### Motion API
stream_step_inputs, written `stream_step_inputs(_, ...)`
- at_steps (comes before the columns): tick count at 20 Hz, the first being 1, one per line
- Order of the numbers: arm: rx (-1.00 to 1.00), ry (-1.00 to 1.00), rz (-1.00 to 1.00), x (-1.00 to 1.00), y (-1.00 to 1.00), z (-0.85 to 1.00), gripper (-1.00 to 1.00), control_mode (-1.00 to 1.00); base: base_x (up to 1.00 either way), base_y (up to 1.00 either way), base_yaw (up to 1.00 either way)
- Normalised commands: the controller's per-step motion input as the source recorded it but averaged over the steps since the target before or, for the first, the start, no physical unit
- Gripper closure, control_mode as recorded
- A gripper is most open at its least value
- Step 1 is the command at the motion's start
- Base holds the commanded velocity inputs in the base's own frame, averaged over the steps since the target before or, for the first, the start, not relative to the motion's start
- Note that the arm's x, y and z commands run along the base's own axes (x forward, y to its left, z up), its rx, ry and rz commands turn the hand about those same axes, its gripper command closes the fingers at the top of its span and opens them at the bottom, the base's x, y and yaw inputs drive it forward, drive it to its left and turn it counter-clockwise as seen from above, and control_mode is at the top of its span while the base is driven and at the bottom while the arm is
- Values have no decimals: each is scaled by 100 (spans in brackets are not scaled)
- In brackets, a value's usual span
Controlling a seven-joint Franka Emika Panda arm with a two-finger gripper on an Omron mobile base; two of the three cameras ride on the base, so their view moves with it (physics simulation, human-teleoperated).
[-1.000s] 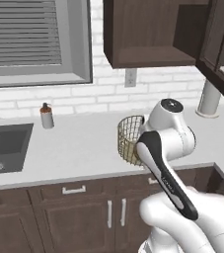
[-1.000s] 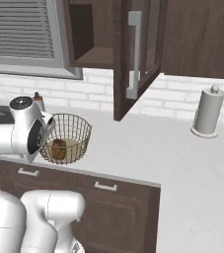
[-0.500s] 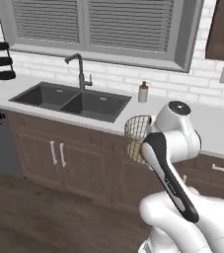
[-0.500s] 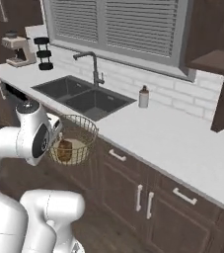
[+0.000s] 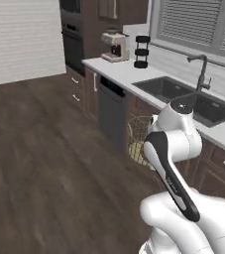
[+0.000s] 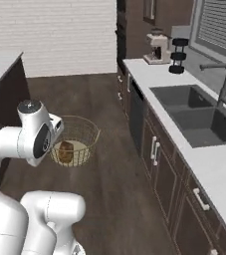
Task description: Open the cabinet, pick up the bread from the cabinet and place it in the basket. Then move the basket to the dining counter.
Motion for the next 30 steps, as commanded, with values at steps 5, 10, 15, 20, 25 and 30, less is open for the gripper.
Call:
stream_step_inputs(5, 0, 0, 0, 0, 0, 0, 100, 100, -16, 0, 100)
stream_step_inputs(10, 0, 0, 0, 0, 0, 0, 100, 100, 17, 7, 92)
stream_step_inputs(15, 0, 0, 0, 0, 0, 0, 100, 100, 99, 87, 21)
stream_step_inputs(20, 0, 0, 0, 0, 0, 0, 100, 100, 100, 100, 0)
stream_step_inputs(25, 0, 0, 0, 0, 0, 0, 100, 100, 80, 100, 0)
stream_step_inputs(30, 0, 0, 0, 0, 0, 0, 100, 100, 68, 100, 0)
